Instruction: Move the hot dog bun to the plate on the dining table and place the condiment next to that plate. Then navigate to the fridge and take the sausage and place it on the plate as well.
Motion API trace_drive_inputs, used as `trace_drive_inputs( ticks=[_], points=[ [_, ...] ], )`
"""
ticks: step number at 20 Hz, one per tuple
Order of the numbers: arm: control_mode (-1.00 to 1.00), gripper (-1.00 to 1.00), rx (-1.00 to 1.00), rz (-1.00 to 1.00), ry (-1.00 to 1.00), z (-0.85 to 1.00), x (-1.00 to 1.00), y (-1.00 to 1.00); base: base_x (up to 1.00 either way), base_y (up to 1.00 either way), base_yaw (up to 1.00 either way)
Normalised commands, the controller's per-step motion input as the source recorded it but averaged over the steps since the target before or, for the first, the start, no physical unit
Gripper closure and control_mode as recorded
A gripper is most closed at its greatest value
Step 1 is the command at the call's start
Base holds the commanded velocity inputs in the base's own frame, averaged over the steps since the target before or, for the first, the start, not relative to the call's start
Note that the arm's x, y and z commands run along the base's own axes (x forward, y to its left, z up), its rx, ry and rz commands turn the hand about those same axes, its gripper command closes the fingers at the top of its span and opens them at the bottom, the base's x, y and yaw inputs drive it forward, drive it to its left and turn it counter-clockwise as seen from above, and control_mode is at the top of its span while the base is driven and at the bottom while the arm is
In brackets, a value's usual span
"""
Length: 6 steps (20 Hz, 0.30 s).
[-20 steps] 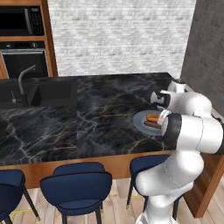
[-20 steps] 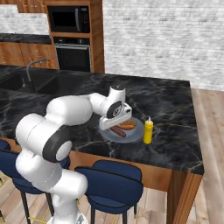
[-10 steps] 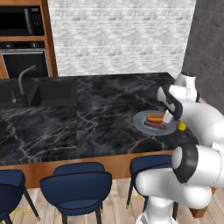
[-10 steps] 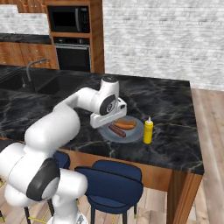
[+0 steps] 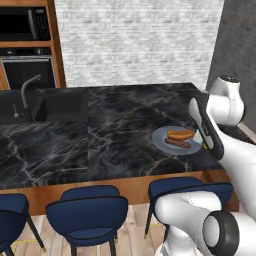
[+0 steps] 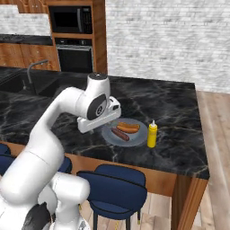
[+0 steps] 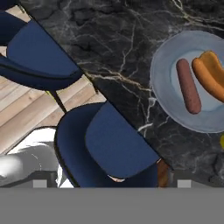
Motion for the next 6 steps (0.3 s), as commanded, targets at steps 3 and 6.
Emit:
trace_drive_inputs(
  ticks=[3,6],
  points=[
    [-1.0,-1.0,-0.02,0.0,-0.11,0.53,-0.83,0.25,0.0,0.0,0.0],
    [-1.0,-1.0,-0.01,0.0,-0.06,0.43,-0.83,0.23,0.0,0.0,0.0]
  ],
)
